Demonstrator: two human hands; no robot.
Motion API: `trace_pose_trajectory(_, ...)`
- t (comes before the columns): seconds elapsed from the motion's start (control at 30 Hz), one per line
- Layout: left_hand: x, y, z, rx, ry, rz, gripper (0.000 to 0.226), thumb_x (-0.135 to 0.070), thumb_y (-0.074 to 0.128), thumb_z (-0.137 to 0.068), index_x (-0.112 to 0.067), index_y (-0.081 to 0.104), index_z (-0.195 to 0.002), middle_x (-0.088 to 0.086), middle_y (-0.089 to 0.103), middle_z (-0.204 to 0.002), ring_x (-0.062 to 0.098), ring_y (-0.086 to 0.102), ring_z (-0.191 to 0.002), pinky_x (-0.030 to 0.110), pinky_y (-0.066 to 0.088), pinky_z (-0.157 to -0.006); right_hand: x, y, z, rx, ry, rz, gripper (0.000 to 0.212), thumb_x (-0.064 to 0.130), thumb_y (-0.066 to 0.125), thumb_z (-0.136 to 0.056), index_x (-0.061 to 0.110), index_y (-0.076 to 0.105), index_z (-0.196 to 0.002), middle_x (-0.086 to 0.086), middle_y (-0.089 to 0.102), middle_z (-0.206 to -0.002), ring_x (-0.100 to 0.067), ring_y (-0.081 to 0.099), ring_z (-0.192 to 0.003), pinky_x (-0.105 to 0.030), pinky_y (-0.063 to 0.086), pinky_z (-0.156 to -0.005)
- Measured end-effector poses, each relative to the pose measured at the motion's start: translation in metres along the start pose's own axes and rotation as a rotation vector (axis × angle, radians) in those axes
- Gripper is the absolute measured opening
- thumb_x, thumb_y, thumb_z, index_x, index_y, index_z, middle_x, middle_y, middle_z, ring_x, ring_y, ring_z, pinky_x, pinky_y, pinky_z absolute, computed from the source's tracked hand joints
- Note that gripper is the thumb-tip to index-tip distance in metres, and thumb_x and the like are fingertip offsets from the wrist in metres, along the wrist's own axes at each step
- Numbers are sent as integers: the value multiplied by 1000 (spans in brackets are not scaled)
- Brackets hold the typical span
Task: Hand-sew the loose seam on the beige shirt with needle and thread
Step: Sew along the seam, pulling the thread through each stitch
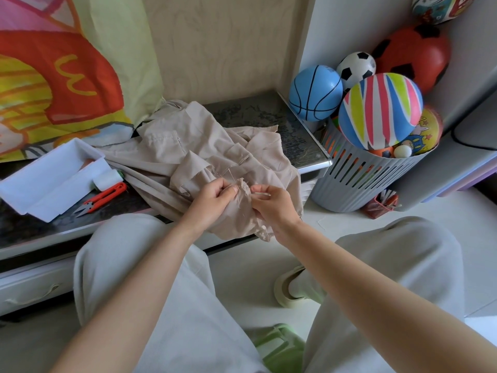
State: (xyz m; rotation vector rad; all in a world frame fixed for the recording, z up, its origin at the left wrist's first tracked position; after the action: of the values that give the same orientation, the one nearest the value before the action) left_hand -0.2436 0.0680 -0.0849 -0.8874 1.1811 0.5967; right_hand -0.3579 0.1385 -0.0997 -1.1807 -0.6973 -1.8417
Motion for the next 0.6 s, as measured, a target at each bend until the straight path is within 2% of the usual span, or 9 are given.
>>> trace_pose_trajectory(0.1,4,2,-2,7,3,-49,18,-13,52,-95,-9,49,-78,3,39,-70,7,35,-62,18,31,-57,-3,2,-1,-1,-12,61,12,-1,57,-86,7,62,-94,-3,56,-64,-20,54,-65,-34,48,-67)
trace_pose_trajectory(0.2,4,2,-1,8,-12,-62,18,-14,53,-95,-9,49,-78,3,38,-69,5,35,-59,16,30,-53,7,1,2,-24,-131,161,10,14,52,-95,14,61,-90,1,60,-73,-19,58,-74,-37,50,-78)
trace_pose_trajectory(0.23,4,2,-1,8,-18,-68,20,-15,53,-96,-11,49,-77,2,38,-68,4,35,-58,15,30,-53,13,0,5,-26,-180,195,14,19,48,-98,15,61,-93,4,61,-77,-16,59,-77,-33,50,-81)
trace_pose_trajectory(0.3,4,3,-1,14,-35,-54,19,-18,53,-96,-10,50,-79,5,41,-71,9,39,-64,18,32,-56,23,2,9,-4,-265,269,19,23,47,-99,13,62,-103,7,61,-83,-6,58,-79,-17,47,-76)
trace_pose_trajectory(0.37,3,4,0,22,-51,-31,17,-17,52,-96,-10,53,-81,8,47,-77,14,43,-73,23,34,-63,29,7,12,25,-357,382,17,24,52,-96,18,64,-106,1,64,-99,-7,61,-89,-12,45,-78)
trace_pose_trajectory(0.43,2,4,0,22,-65,-23,19,-17,51,-96,-13,54,-79,8,49,-78,15,44,-74,25,35,-65,32,12,15,51,-432,413,14,18,55,-94,22,64,-104,-4,60,-113,-9,60,-95,-18,48,-86)
trace_pose_trajectory(0.53,0,2,2,9,-69,-3,21,-22,50,-97,-15,56,-78,5,51,-77,13,46,-73,24,37,-66,36,10,23,19,-550,412,28,0,54,-89,24,63,-101,4,53,-110,-6,56,-98,-9,43,-85)
trace_pose_trajectory(0.6,-1,1,2,5,-70,8,20,-19,49,-97,-15,58,-80,3,54,-78,10,48,-74,18,39,-67,39,9,26,12,-637,472,26,0,60,-86,22,66,-98,7,53,-106,-6,51,-103,-5,37,-87)
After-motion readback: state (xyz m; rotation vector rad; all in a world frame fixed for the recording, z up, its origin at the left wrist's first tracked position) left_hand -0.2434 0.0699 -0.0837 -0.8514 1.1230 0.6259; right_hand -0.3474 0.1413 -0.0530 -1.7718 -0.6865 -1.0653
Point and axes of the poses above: each hand's wrist, its own z-axis away from the middle knuckle, its own y-axis out of the palm, x = y × z, the point moved 6 cm from there along -z, towards the middle knuckle
